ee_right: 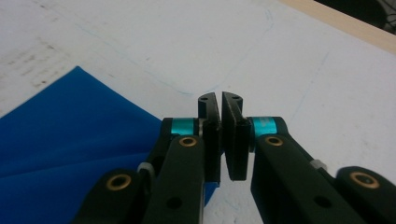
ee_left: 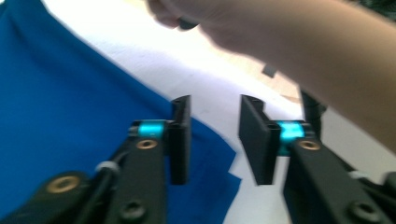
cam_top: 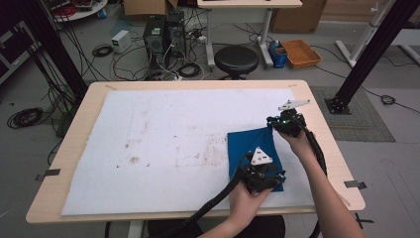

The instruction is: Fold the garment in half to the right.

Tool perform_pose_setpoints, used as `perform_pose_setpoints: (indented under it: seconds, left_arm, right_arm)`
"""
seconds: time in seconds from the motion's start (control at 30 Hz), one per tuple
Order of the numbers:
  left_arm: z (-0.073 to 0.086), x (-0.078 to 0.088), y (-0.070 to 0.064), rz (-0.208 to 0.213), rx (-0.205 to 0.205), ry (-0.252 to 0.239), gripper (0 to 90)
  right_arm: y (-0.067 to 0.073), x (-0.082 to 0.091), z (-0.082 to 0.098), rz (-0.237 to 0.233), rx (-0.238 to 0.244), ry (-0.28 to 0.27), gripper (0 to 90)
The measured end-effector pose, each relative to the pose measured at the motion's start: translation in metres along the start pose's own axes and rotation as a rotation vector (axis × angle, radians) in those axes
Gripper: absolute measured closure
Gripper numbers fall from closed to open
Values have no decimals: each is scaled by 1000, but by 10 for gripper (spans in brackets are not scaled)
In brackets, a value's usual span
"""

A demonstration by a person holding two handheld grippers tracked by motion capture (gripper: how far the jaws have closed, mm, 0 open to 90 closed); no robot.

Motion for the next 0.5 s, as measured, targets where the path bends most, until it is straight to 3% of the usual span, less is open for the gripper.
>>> perform_pose_setpoints:
  seconds: [0.13, 0.27, 0.37, 0.5]
  left_arm:
    - [-1, 14, 5, -11, -14, -6, 543]
    - [-7, 38, 19, -44, -40, -31, 543]
    - [-8, 61, 37, -79, -42, -45, 539]
    - [-3, 95, 67, -153, -47, -48, 537]
  right_arm:
    - [-5, 8, 2, 36, -43, -6, 765]
    - [-4, 30, 4, 48, -99, -38, 735]
    - [9, 48, 21, 56, -132, -18, 711]
    - [40, 75, 54, 41, -150, -20, 682]
Point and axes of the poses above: each handheld gripper's, and its own axes: x roughly backward along the jaws, z roughly out of its underside, y roughly to its left, the point moved 8 cm from there along -x, roughly forward along the jaws, and after that the axes turned 5 degrees about -z, right-handed, at the moved point
